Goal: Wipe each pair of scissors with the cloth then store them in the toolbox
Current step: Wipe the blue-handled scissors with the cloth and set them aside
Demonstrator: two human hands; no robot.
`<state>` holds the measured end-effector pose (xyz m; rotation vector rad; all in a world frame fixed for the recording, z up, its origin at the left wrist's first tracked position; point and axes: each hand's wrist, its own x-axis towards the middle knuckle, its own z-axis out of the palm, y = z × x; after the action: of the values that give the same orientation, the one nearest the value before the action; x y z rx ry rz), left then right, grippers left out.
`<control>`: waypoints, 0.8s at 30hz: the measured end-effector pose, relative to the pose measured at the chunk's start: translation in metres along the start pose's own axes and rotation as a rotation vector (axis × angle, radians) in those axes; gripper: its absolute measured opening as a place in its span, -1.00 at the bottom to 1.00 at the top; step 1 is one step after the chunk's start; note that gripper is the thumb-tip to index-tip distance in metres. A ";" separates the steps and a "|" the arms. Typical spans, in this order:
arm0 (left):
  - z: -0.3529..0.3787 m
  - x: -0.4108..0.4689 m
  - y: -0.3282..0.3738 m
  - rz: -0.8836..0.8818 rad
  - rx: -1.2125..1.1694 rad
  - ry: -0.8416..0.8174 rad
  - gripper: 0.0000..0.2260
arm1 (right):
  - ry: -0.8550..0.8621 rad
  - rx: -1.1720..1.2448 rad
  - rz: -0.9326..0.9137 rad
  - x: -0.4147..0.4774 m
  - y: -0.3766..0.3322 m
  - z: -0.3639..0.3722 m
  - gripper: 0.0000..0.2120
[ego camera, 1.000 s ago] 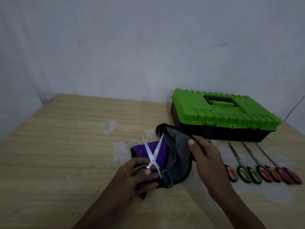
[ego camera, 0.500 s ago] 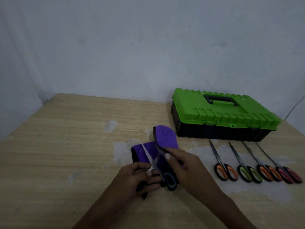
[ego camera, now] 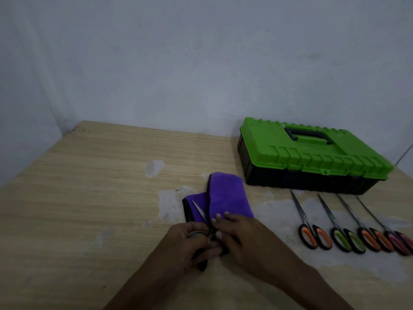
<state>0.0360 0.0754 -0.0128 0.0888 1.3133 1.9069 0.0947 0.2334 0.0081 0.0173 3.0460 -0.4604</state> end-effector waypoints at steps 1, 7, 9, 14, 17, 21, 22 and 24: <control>0.000 0.001 -0.001 0.003 0.015 0.002 -0.82 | -0.009 -0.021 -0.014 -0.004 -0.003 -0.002 -0.59; 0.001 -0.002 -0.002 0.002 0.029 0.018 -0.82 | 0.007 -0.304 0.096 0.021 0.030 -0.017 -0.57; 0.000 -0.002 -0.002 -0.003 -0.003 0.029 -0.81 | 0.083 -0.287 0.174 0.030 0.036 -0.012 -0.61; -0.001 -0.003 -0.002 0.005 -0.053 0.047 -0.83 | 0.280 0.156 0.105 0.019 0.029 -0.006 -0.82; 0.000 0.000 -0.001 0.002 -0.026 0.040 -0.84 | 0.088 0.035 -0.007 0.002 0.015 0.003 -0.67; 0.001 0.002 0.001 -0.014 -0.038 0.067 -0.85 | 0.092 -0.260 0.078 0.019 0.030 -0.004 -0.62; 0.002 0.002 0.001 -0.014 -0.047 0.077 -0.86 | 0.112 -0.229 0.098 0.025 0.035 -0.008 -0.64; 0.004 0.000 0.001 -0.001 -0.055 0.094 -0.86 | 0.185 -0.051 0.137 0.036 0.042 -0.014 -0.68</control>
<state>0.0373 0.0784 -0.0100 -0.0296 1.3206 1.9658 0.0584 0.2776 0.0065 0.2790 3.2072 -0.3918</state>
